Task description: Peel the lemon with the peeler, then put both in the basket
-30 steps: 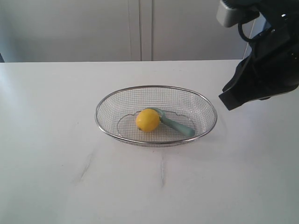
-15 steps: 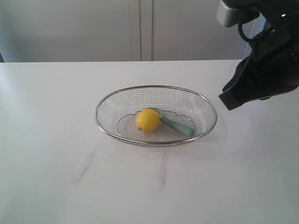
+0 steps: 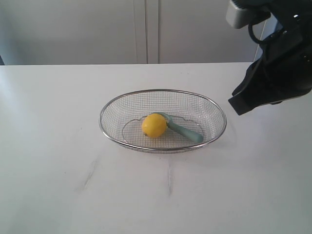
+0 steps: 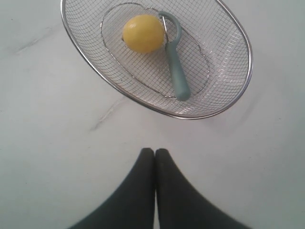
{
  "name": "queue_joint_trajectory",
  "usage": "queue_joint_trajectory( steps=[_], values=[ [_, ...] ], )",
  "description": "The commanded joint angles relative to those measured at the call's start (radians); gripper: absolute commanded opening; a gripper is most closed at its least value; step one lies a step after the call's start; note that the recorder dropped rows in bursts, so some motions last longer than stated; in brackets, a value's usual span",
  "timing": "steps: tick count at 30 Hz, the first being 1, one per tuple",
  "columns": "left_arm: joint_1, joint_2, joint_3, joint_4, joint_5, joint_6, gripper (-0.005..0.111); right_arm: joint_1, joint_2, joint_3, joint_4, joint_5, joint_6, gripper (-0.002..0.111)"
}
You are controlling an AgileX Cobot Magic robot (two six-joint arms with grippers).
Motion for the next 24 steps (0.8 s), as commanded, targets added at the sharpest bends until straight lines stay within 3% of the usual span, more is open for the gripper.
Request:
queue_joint_trajectory(
  steps=[1, 18, 24],
  values=[
    [-0.006, -0.005, 0.007, -0.012, -0.001, -0.001, 0.0, -0.007, -0.007, -0.003, -0.004, -0.01, -0.006, 0.0],
    [-0.025, -0.005, 0.007, -0.012, -0.001, 0.001, 0.0, -0.007, -0.015, -0.003, -0.004, -0.012, 0.017, 0.0],
    [-0.025, -0.005, 0.007, -0.012, -0.001, 0.001, 0.0, -0.007, -0.16, -0.003, -0.004, -0.014, 0.017, 0.0]
  ],
)
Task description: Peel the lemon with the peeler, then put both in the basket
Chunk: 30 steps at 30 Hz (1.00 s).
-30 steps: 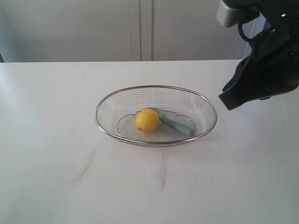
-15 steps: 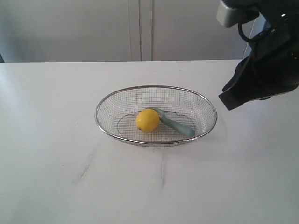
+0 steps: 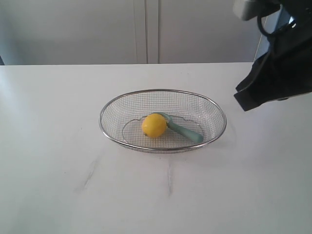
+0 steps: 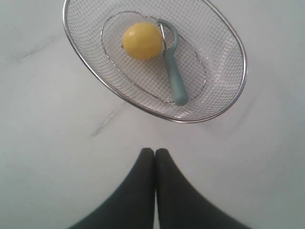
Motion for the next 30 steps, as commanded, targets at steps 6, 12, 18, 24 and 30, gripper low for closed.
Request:
queue_joint_trajectory(
  steps=[6, 12, 18, 24, 30],
  values=[
    [-0.005, -0.005, 0.007, -0.012, -0.001, 0.001, 0.0, -0.072, -0.337, -0.003, -0.002, -0.012, 0.009, 0.0],
    [-0.005, -0.005, 0.007, -0.012, -0.001, 0.001, 0.0, -0.286, -0.566, -0.003, 0.0, -0.01, 0.118, 0.0],
    [-0.005, -0.005, 0.007, -0.012, -0.001, 0.001, 0.0, -0.463, -0.77, 0.043, 0.0, -0.008, 0.216, 0.0],
    [-0.005, -0.005, 0.007, -0.012, -0.001, 0.001, 0.0, -0.558, -0.943, 0.182, -0.007, -0.012, 0.22, 0.0],
    [-0.005, -0.005, 0.007, -0.012, -0.001, 0.001, 0.0, -0.572, -1.1, 0.382, -0.007, -0.129, 0.227, 0.0]
  ],
)
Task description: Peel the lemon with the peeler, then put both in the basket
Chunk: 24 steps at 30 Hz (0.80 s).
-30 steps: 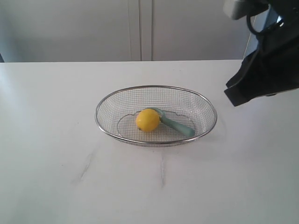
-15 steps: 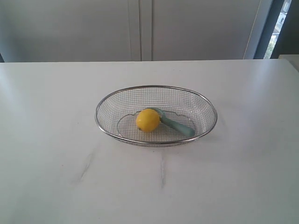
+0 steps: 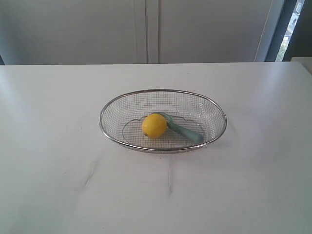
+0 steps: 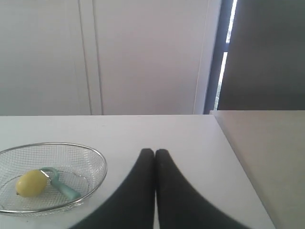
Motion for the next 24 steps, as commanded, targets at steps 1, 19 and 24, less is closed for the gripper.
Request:
queue_joint_trajectory(
  steps=[1, 19, 24],
  values=[
    [-0.005, -0.005, 0.007, -0.012, -0.001, -0.001, 0.0, -0.01, -0.095, 0.152, -0.003, -0.153, 0.03, 0.0],
    [-0.005, -0.005, 0.007, -0.012, -0.001, -0.001, 0.0, -0.01, -0.113, 0.542, -0.002, -0.648, 0.357, 0.0],
    [-0.005, -0.005, 0.007, -0.012, -0.001, -0.001, 0.0, -0.01, -0.113, 0.68, 0.003, -0.809, 0.384, 0.0]
  ],
)
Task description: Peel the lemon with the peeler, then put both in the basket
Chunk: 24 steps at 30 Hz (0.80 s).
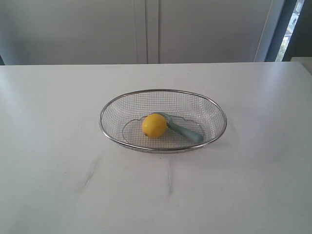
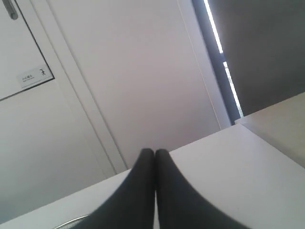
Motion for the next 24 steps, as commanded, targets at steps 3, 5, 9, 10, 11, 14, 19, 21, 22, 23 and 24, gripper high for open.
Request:
queue_joint_trajectory(
  steps=[3, 5, 9, 10, 11, 14, 19, 21, 22, 23, 24],
  values=[
    [-0.005, -0.005, 0.007, -0.012, -0.001, -0.001, 0.0, -0.007, -0.004, 0.159, -0.002, -0.123, 0.019, 0.0],
    [-0.005, -0.005, 0.007, -0.012, -0.001, -0.001, 0.0, -0.007, -0.004, 0.199, -0.002, -0.124, 0.019, 0.0],
    [-0.005, -0.005, 0.007, -0.012, -0.001, -0.001, 0.0, -0.007, -0.004, 0.279, -0.012, -0.12, 0.019, 0.0],
    [-0.005, -0.005, 0.007, -0.012, -0.001, -0.001, 0.0, -0.007, -0.004, 0.279, -0.015, -0.117, 0.019, 0.0],
    [-0.005, -0.005, 0.007, -0.012, -0.001, -0.001, 0.0, -0.007, -0.004, 0.279, -0.026, -0.103, 0.016, 0.0],
    [-0.005, -0.005, 0.007, -0.012, -0.001, -0.001, 0.0, -0.007, -0.004, 0.279, -0.11, -0.041, 0.01, 0.0],
    [-0.005, -0.005, 0.007, -0.012, -0.001, -0.001, 0.0, -0.007, -0.004, 0.279, -0.271, 0.072, -0.029, 0.0],
    [-0.005, -0.005, 0.007, -0.012, -0.001, -0.001, 0.0, -0.007, -0.004, 0.279, -0.276, 0.076, -0.108, 0.0],
    [-0.005, -0.005, 0.007, -0.012, -0.001, -0.001, 0.0, -0.007, -0.004, 0.279, -0.276, 0.076, -0.139, 0.0],
    [-0.005, -0.005, 0.007, -0.012, -0.001, -0.001, 0.0, -0.007, -0.004, 0.279, -0.276, 0.075, -0.187, 0.0],
    [-0.005, -0.005, 0.007, -0.012, -0.001, -0.001, 0.0, -0.007, -0.004, 0.279, -0.276, 0.075, -0.209, 0.0]
  ],
)
